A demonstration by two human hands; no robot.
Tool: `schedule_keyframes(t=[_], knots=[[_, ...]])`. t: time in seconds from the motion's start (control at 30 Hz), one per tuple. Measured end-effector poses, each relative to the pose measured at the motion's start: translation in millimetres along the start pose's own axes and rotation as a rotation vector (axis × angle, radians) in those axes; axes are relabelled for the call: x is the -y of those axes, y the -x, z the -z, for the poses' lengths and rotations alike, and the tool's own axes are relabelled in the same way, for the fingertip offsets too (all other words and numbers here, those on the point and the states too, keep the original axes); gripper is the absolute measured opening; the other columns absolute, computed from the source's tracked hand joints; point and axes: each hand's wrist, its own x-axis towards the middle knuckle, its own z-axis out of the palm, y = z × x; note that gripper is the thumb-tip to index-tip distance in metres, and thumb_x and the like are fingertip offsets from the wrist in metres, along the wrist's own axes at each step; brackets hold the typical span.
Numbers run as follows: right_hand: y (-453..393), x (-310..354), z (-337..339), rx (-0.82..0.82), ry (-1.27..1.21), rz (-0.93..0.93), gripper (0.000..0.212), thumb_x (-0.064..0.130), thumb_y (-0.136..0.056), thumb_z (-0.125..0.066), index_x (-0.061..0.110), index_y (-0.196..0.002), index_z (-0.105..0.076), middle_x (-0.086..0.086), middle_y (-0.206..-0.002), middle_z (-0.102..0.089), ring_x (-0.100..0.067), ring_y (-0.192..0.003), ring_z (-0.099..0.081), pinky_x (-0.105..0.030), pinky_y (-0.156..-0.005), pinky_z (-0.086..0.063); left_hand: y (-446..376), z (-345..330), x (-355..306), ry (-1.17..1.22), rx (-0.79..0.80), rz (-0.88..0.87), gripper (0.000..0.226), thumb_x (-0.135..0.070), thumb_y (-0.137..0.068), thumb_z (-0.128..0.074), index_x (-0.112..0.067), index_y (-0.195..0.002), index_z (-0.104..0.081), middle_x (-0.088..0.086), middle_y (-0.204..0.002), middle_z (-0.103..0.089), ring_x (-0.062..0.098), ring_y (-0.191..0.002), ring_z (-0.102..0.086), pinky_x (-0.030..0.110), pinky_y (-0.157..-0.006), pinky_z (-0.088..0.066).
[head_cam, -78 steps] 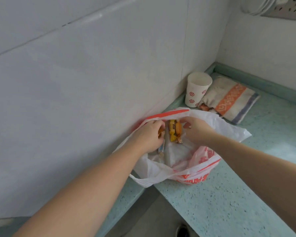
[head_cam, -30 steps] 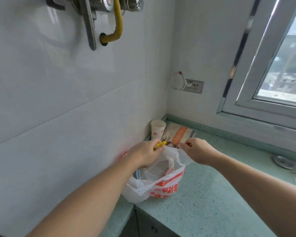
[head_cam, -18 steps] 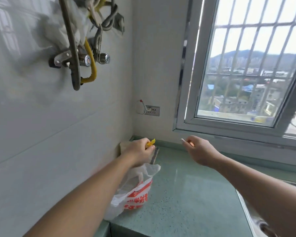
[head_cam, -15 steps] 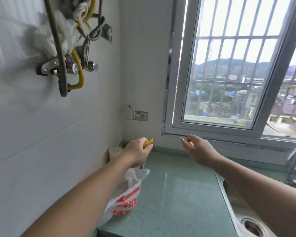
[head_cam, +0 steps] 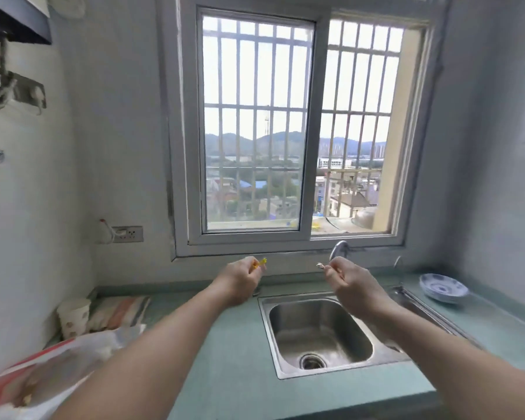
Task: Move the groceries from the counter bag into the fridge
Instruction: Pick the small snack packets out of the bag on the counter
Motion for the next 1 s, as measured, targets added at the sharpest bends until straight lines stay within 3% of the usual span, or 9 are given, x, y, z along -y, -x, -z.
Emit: schedule_keyframes(t=[0.23, 0.4, 0.6, 0.7, 0.87, 1.0], knots=[[76.7, -112.1, 107.2, -0.141, 0.126, -0.219, 0.02, 0.034, -0.1, -0.04, 0.023, -0.087, -0.051, 0.002, -0.079, -0.061, -0.019, -0.076, -0.057, -0.036, -0.068, -0.044, -10.2, -103.9, -125.6, 0.145, 0.176, -0.193, 0.018, -0.033, -0.096, -0.053, -0.021, -0.091, -0.065, -0.006, -0.065, -0.053, 0.015, -0.063, -0.047, 0.027, -0.063, -0.038], [123.4, -170.2, 175.6, -0.283, 0.176, -0.388, 0.02, 0.038, -0.1, -0.039, 0.026, -0.092, -0.053, 0.006, -0.073, -0.058, -0.014, -0.07, -0.055, -0.032, -0.065, -0.04, -24.0, -178.4, -217.7, 0.21, 0.307, -0.324, 0.015, -0.025, -0.095, -0.054, -0.023, -0.084, -0.064, -0.005, -0.06, -0.053, 0.012, -0.05, -0.044, 0.02, -0.047, -0.037], [167.9, -226.5, 238.7, -0.44, 0.261, -0.636, 0.023, 0.036, -0.099, -0.04, 0.021, -0.091, -0.055, 0.0, -0.083, -0.063, -0.022, -0.08, -0.058, -0.034, -0.072, -0.044, -40.3, -270.0, -317.5, 0.203, 0.447, -0.577, 0.036, -0.036, -0.1, -0.042, -0.008, -0.092, -0.065, 0.005, -0.076, -0.06, 0.019, -0.066, -0.051, 0.03, -0.067, -0.046], [185.7, -247.1, 263.8, -0.516, 0.311, -0.759, 0.025, 0.04, -0.098, -0.042, 0.024, -0.081, -0.051, 0.002, -0.075, -0.058, -0.02, -0.07, -0.054, -0.032, -0.062, -0.039, -49.5, -310.1, -366.9, 0.286, 0.577, -0.668, 0.04, -0.041, -0.101, -0.039, -0.011, -0.094, -0.066, 0.0, -0.072, -0.061, 0.011, -0.057, -0.05, 0.018, -0.048, -0.039], [221.6, -258.1, 299.7, -0.702, 0.391, -0.938, 0.028, 0.044, -0.097, -0.042, 0.022, -0.08, -0.049, 0.005, -0.065, -0.053, -0.016, -0.056, -0.045, -0.031, -0.054, -0.034, -47.8, -376.7, -444.5, 0.364, 0.754, -0.878, 0.038, -0.043, -0.101, -0.036, -0.016, -0.095, -0.062, 0.002, -0.076, -0.063, 0.009, -0.059, -0.05, 0.024, -0.054, -0.037], [271.3, -255.5, 313.5, -0.823, 0.465, -1.092, 0.025, 0.041, -0.097, -0.042, 0.022, -0.083, -0.05, 0.004, -0.063, -0.052, -0.018, -0.056, -0.044, -0.031, -0.055, -0.035, -2.7, -421.0, -489.2, 0.444, 0.939, -0.984, 0.04, -0.039, -0.102, -0.036, -0.006, -0.103, -0.059, 0.004, -0.078, -0.06, 0.01, -0.061, -0.048, 0.022, -0.055, -0.038]])
